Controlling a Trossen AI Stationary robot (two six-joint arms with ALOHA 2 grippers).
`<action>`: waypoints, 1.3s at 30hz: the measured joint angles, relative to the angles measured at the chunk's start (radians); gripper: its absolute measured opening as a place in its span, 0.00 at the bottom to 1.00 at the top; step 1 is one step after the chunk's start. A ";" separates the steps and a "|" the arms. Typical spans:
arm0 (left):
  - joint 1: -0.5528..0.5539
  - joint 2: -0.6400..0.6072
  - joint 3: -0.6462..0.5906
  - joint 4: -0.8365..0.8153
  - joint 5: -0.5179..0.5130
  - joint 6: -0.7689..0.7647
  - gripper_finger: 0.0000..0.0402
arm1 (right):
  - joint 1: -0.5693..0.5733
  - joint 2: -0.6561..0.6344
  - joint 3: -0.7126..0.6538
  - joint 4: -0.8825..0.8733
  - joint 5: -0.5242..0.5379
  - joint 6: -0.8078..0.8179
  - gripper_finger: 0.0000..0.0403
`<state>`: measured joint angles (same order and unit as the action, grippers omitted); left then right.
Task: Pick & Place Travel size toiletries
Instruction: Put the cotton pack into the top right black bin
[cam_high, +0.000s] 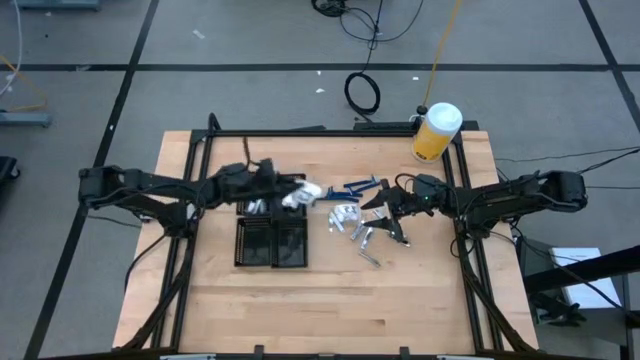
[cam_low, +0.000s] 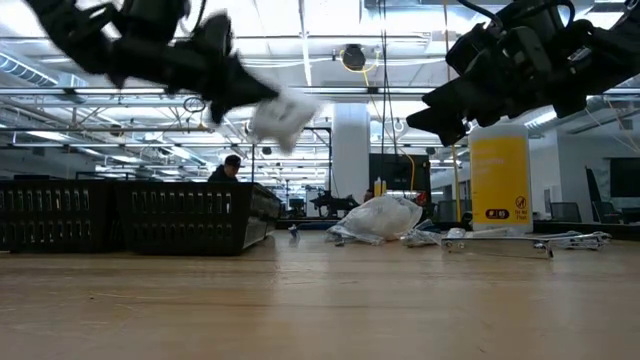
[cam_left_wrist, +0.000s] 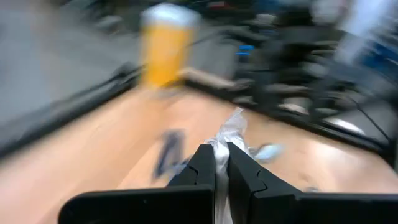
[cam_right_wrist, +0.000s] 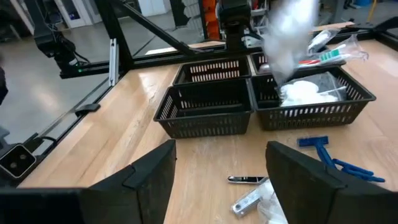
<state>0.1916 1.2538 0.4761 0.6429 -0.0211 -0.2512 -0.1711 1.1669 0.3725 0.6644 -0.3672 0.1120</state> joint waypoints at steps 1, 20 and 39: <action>0.004 -0.003 -0.029 0.006 -0.046 -0.075 0.01 | 0.000 0.000 0.000 -0.003 0.000 0.000 0.58; -0.027 0.007 -0.136 -0.141 -0.215 -0.522 0.12 | -0.006 0.000 0.000 -0.012 0.000 -0.003 0.57; 0.007 0.005 -0.135 -0.087 -0.219 -0.401 0.64 | -0.006 0.000 0.000 -0.060 0.002 -0.001 0.58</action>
<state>0.1988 1.2592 0.3416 0.5557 -0.2397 -0.6524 -0.1772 1.1669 0.3725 0.6041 -0.3650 0.1112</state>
